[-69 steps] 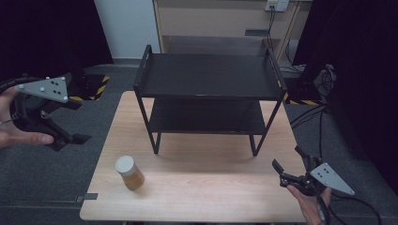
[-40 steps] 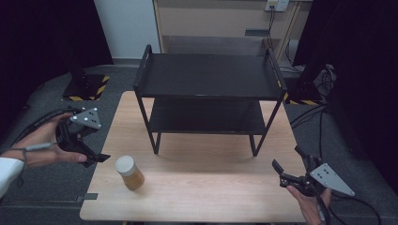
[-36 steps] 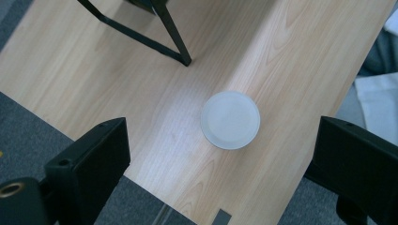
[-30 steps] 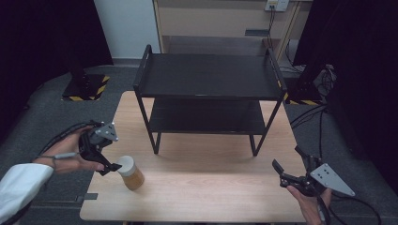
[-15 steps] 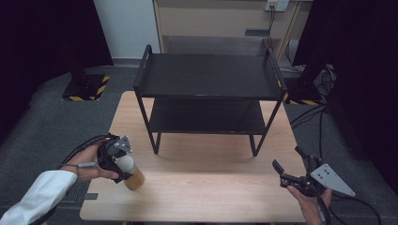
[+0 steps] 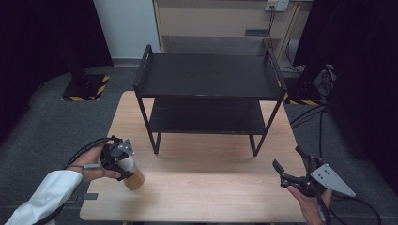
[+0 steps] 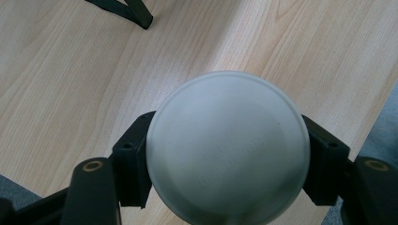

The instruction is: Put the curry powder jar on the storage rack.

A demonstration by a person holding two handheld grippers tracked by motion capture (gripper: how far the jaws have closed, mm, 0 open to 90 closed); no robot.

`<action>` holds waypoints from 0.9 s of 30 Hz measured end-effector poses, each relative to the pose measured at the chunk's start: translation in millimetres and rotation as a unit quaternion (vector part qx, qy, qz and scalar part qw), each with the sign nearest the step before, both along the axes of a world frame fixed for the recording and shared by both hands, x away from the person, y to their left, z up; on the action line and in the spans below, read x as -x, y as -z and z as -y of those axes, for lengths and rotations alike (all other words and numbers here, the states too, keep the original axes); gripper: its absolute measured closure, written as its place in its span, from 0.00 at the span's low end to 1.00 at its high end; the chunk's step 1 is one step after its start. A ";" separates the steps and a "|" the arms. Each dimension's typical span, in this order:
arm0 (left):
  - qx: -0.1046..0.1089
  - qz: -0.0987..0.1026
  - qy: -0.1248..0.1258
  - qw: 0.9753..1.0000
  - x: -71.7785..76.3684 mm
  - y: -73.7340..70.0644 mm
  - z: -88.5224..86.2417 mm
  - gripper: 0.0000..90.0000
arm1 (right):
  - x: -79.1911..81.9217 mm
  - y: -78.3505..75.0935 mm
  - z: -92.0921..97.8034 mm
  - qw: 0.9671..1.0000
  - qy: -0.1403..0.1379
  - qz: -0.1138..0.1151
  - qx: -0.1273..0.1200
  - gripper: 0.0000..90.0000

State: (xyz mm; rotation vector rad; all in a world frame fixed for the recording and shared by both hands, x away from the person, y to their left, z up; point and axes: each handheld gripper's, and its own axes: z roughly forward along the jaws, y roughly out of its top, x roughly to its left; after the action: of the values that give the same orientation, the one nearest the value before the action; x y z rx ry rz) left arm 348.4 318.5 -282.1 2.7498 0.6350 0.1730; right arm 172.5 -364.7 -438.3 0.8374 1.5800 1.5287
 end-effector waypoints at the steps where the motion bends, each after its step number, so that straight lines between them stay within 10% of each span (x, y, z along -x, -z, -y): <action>1: 0.003 0.002 -0.002 1.000 0.7 0.4 -1.0 0.36 | -0.1 0.0 0.1 1.000 0.000 -0.001 0.000 0.09; 12: 0.017 -0.010 0.009 1.000 0.2 -13.6 1.9 0.36 | 0.6 0.0 -0.7 1.000 0.001 0.001 0.000 0.09; 20: 0.022 0.026 0.036 0.999 13.6 -81.2 20.0 0.36 | 1.4 0.4 0.0 1.000 0.003 0.004 -0.003 0.09; 27: 0.044 0.058 0.046 0.996 27.6 -179.0 38.4 0.36 | 1.5 1.4 0.8 1.000 0.002 0.009 -0.008 0.09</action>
State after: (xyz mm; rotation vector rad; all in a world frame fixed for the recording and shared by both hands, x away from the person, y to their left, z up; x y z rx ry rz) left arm 320.8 280.1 -103.1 2.6560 0.4726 0.2749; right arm 171.0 -365.5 -439.7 0.8324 1.5537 1.5436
